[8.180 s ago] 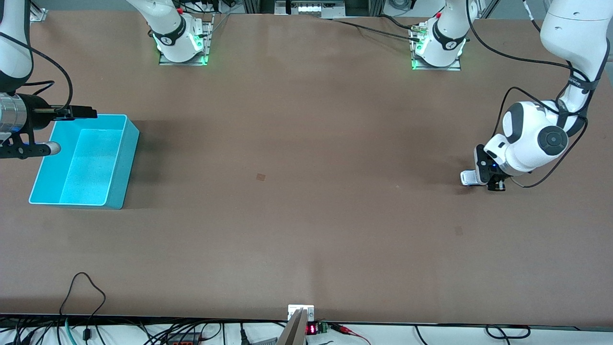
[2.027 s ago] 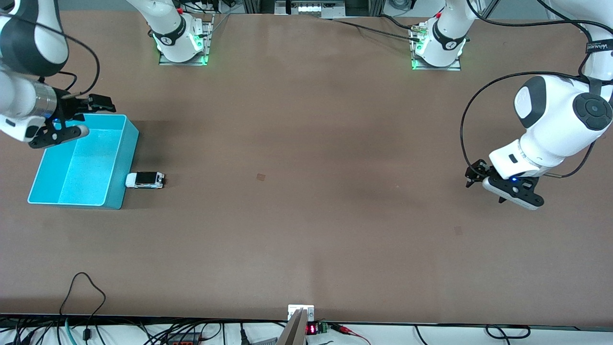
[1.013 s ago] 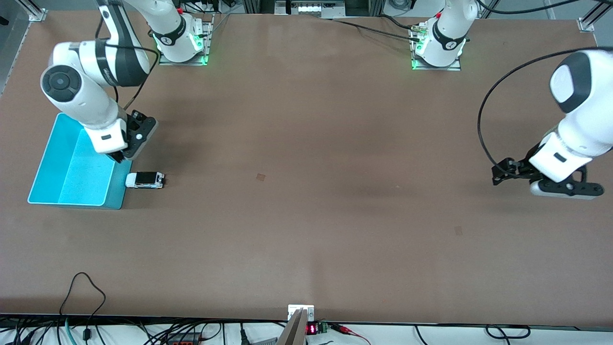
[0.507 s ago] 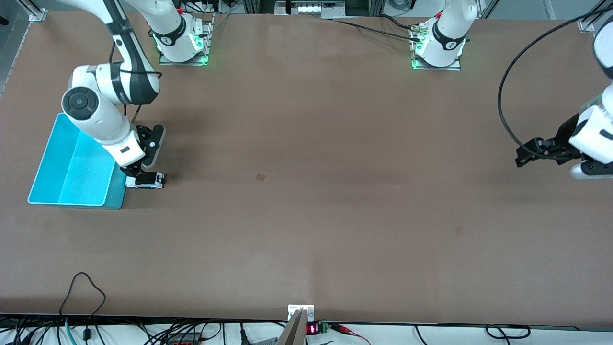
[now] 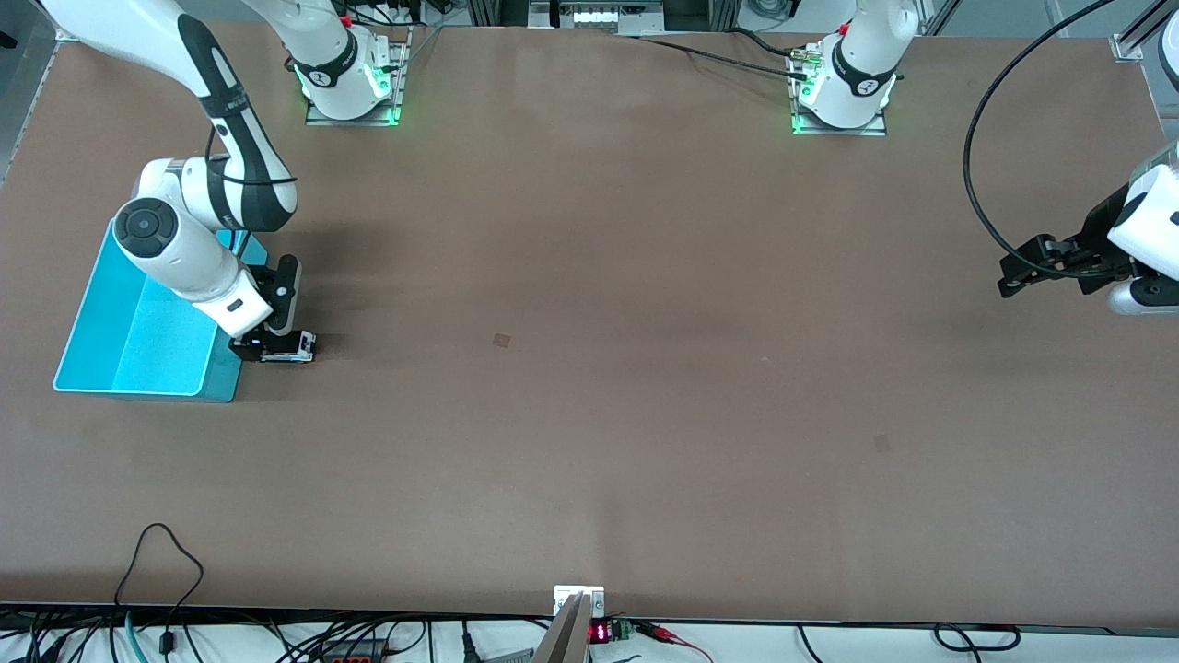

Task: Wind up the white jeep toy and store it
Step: 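Grasp the jeep with the right gripper while the left gripper withdraws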

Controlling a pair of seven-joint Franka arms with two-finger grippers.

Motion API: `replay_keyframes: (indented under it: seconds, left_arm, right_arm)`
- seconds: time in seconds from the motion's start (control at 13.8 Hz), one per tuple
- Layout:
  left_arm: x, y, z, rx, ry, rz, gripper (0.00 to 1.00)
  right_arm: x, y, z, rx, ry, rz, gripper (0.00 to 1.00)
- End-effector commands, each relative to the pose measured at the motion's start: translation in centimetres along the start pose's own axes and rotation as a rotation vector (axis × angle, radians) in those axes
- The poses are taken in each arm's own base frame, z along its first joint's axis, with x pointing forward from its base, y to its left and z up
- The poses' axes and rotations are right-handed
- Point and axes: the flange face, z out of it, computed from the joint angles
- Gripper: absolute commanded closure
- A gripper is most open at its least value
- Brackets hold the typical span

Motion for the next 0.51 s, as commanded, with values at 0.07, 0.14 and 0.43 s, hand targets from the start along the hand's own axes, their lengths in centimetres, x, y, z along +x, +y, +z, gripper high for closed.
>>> replay_keyframes:
  seconds: [0.07,0.14,0.43]
  left_arm:
    - [-1.0,0.0,-1.1,-0.022,-0.027,0.015,0.0]
    - [-1.0,0.2,-1.2,-0.022,-0.027,0.007,0.0]
    - [-0.8,0.4,-2.4,-0.022,-0.009,0.01,0.0]
  right_arm:
    - [-0.4,0.7,1.2,-0.011,0.024,-0.03,0.0]
    - [-0.4,0.6,1.5,-0.008,0.026,-0.029,0.0]
    - [-0.1,0.7,2.7,-0.019,0.032,-0.032,0.0]
